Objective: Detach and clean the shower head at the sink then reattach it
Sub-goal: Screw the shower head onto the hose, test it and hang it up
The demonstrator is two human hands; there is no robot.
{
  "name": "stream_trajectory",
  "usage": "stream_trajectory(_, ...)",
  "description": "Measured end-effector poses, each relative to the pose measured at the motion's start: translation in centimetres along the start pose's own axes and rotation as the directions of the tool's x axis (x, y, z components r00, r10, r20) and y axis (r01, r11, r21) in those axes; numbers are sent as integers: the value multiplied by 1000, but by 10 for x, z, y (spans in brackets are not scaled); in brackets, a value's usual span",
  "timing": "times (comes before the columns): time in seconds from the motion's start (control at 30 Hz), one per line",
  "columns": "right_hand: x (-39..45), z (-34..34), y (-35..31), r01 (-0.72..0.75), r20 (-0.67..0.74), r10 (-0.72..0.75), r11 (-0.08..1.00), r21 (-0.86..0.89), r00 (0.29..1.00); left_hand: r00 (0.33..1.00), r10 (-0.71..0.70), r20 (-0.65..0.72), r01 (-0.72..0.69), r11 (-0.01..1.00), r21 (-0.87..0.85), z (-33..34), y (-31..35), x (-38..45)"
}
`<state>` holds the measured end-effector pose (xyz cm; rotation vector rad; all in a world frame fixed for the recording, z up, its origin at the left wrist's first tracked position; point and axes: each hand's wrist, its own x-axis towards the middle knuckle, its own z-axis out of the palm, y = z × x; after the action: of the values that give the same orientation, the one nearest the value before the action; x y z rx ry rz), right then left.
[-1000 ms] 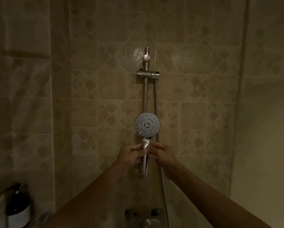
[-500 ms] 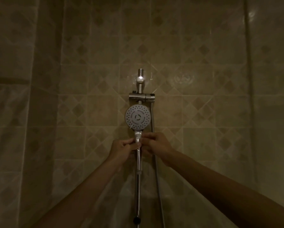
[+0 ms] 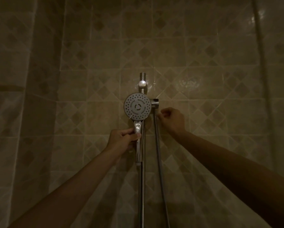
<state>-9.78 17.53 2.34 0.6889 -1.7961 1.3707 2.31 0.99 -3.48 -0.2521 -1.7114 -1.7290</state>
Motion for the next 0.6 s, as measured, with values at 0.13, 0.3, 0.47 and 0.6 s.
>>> stream_trajectory(0.13, 16, 10, 1, 44, 27, -43, 998, -41, 999, 1000, -10, 7, 10, 1000, 20, 0, 0, 3)
stream_trajectory(0.3, 21, 24, 2, 41, 18, -40, 997, -73, 999, 1000, -13, -2, 13, 998, 55, -8, -2, 7)
stream_trajectory(0.47, 22, 23, 0, 59, -24, -62, 992, -112, 998, 1000, -11, -4, 11, 997, 76, -20, -4, 6)
stream_trajectory(0.6, 22, 18, -2, 145, -35, -154, 974, -175, 988, 1000, -7, -27, 9, 998, 62, -26, -3, 5)
